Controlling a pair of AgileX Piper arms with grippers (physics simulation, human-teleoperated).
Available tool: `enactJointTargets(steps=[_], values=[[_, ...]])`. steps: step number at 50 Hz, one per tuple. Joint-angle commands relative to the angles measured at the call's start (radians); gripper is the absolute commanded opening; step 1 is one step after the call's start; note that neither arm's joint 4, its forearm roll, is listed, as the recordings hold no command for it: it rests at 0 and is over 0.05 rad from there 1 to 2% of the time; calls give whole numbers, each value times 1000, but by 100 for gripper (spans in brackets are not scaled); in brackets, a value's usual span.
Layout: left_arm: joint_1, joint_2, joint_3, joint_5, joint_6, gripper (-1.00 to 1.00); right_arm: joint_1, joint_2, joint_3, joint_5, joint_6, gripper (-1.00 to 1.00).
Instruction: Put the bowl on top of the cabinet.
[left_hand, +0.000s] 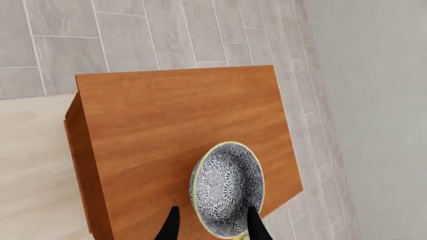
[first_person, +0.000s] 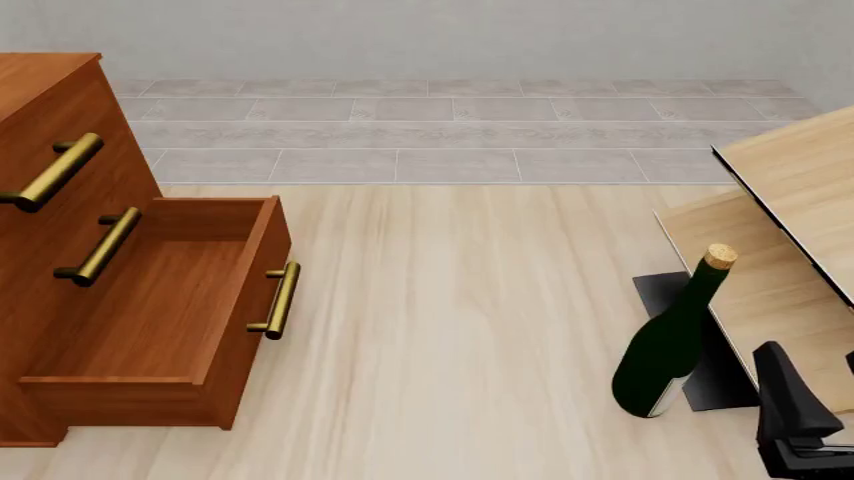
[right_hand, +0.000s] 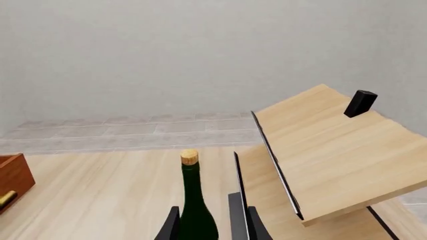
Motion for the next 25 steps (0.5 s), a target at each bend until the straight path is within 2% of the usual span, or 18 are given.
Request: enactJointTargets(steps=[1, 6, 25], values=[[-6, -43, -13, 0, 12, 100, -2, 0, -2, 0, 2, 100], [4, -59, -17, 0, 2, 100, -4, 0, -1, -3, 4, 100], [-44, -152, -45, 0, -29, 100, -8, 0, 0, -8, 9, 100]])
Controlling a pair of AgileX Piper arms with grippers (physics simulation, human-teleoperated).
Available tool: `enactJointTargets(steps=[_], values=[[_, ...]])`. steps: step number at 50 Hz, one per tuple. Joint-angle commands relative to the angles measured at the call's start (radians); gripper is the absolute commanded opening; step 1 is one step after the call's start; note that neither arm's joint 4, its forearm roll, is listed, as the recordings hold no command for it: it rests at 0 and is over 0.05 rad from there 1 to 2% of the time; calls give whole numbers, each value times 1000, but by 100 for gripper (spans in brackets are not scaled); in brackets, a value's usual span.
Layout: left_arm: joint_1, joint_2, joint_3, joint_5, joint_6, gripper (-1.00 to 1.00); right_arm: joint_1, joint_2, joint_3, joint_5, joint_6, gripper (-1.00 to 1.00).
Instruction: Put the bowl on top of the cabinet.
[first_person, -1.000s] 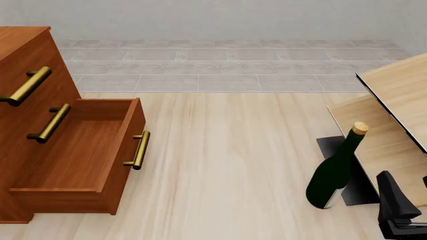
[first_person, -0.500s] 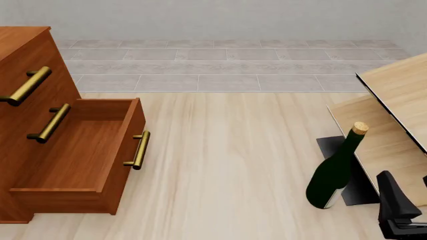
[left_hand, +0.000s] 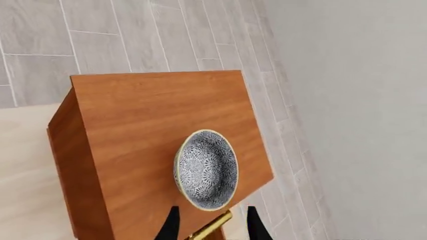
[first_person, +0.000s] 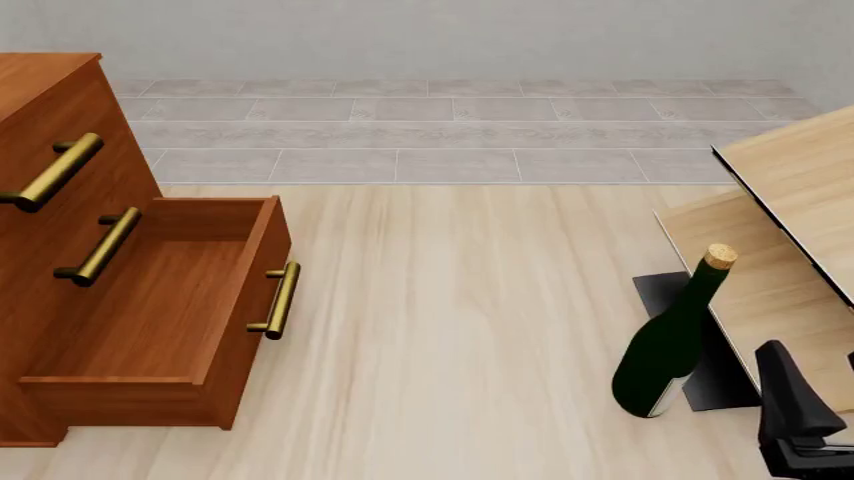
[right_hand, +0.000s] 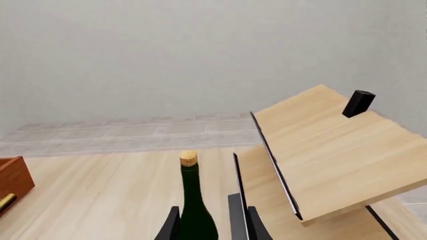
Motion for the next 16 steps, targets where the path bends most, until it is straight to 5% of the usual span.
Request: enactJointTargets(steps=[1, 16], values=[[-18, -58, -25, 0, -19, 100, -3, 0, 0, -3, 3, 100], [-54, -117, -47, 0, -28, 100, -7, 0, -3, -3, 8, 100]])
